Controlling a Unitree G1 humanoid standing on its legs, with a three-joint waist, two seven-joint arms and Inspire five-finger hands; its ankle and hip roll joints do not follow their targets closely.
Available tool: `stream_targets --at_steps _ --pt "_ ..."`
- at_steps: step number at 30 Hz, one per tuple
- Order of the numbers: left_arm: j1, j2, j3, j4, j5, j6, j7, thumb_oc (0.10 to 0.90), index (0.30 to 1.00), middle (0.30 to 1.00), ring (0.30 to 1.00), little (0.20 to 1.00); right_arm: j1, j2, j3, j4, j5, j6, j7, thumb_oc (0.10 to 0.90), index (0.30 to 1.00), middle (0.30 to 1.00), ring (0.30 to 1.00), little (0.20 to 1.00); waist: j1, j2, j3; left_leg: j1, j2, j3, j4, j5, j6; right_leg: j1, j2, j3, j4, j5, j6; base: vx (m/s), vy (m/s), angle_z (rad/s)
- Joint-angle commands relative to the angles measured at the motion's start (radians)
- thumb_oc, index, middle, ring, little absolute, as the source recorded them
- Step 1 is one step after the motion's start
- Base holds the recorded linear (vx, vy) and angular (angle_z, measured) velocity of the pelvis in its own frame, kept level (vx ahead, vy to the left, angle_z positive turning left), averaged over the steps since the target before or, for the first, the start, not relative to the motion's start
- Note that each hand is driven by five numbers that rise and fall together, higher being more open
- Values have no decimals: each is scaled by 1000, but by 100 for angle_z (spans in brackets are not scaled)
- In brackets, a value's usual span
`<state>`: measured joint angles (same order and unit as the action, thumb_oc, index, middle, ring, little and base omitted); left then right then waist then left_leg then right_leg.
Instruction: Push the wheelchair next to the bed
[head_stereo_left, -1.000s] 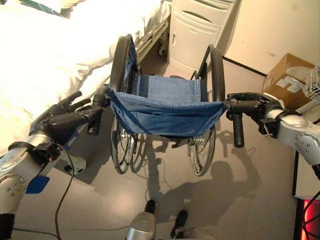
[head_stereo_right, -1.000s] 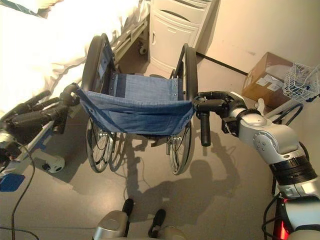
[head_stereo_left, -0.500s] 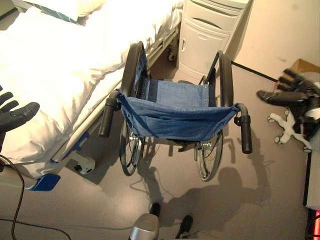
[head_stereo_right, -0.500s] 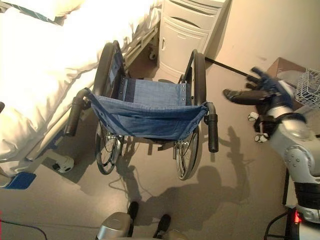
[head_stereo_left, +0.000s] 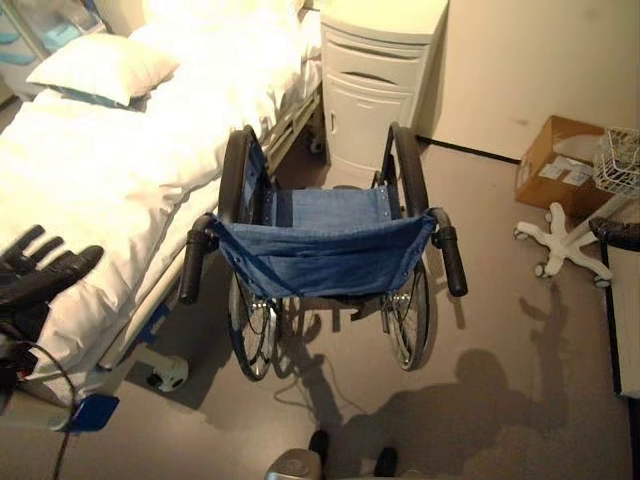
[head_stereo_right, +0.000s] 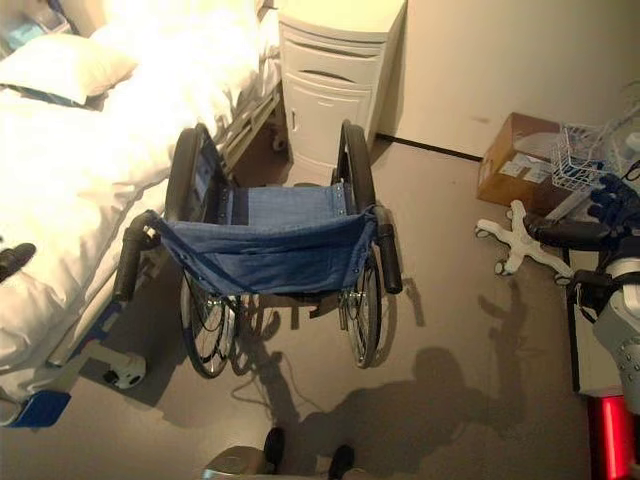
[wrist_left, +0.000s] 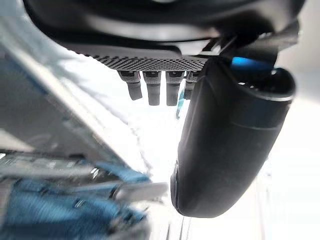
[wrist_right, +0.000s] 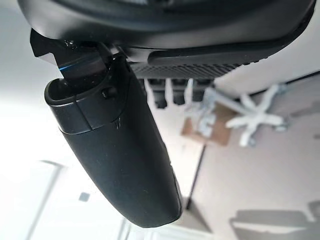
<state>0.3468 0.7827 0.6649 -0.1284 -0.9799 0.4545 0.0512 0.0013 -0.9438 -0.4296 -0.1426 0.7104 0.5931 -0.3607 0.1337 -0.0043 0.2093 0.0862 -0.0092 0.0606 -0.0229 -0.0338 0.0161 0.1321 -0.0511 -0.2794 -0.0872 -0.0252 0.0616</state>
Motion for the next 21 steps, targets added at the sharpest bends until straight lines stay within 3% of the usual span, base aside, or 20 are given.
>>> stream_targets --at_steps 1,6,7,9,10,12,13,14,18,19,21 --pt "35 43 37 -18 72 -33 4 800 900 900 900 900 -4 -13 -20 32 -102 -53 -49 800 900 900 900 900 14 -31 -92 3 71 21 -28 22 -101 -4 -49 -29 14 11 74 -43 7 0" --pt "68 -91 -117 57 154 -17 -11 800 900 900 900 900 121 172 26 195 -60 -95 -101 800 900 900 900 900 5 -26 -87 2 69 23 -30 20 -99 -8 -52 -27 8 16 78 -21 6 0" --pt "66 -91 -118 59 155 -18 -12 800 900 900 900 900 121 172 27 196 -60 -97 -102 800 900 900 900 900 6 -26 -88 2 69 23 -30 20 -99 -8 -52 -26 8 16 78 0 0 0" --pt "33 -168 -275 178 193 -31 -29 800 900 900 900 900 136 280 141 427 -22 -188 -105 800 900 900 900 900 4 -20 -83 0 65 22 -27 19 -96 -10 -55 -27 5 21 78 0 0 0" --pt "31 -168 -276 180 194 -32 -30 800 900 900 900 900 134 279 141 431 -22 -191 -104 800 900 900 900 900 4 -20 -83 0 65 22 -27 19 -96 -10 -55 -26 5 21 78 0 0 0" --pt "-14 -233 -414 336 199 -33 -51 800 900 900 900 900 108 349 233 655 1 -241 -102 800 900 900 900 900 8 -12 -82 0 64 24 -26 18 -96 -8 -61 -35 0 30 80 0 0 0" --pt "-22 -243 -431 357 180 -12 -45 800 900 900 900 900 102 358 245 679 29 -230 -108 800 900 900 900 900 9 -10 -81 0 64 23 -27 18 -96 -8 -62 -37 0 31 81 0 0 0" --pt "-54 -292 -502 496 186 -29 -73 800 900 900 900 900 75 407 287 798 78 -254 -93 800 900 900 900 900 13 -6 -83 0 63 22 -29 19 -96 -10 -67 -44 0 36 83 0 0 0" --pt "-113 -377 -590 768 229 -98 -81 800 900 900 900 900 20 483 348 1000 93 -286 -58 800 900 900 900 900 17 1 -89 5 60 22 -43 18 -95 -16 -75 -50 0 42 89 0 0 0" --pt "-132 -413 -611 851 213 -86 -84 800 900 900 900 900 4 518 375 1052 77 -284 -35 800 900 900 900 900 16 2 -93 8 61 26 -49 17 -93 -18 -77 -53 0 43 89 30 35 1" --pt "-170 -500 -628 1053 136 -118 -119 800 900 900 900 900 -3 584 452 1173 -94 -317 66 800 900 900 900 900 4 3 -105 9 60 34 -57 13 -89 -23 -78 -52 0 44 90 34 49 1"
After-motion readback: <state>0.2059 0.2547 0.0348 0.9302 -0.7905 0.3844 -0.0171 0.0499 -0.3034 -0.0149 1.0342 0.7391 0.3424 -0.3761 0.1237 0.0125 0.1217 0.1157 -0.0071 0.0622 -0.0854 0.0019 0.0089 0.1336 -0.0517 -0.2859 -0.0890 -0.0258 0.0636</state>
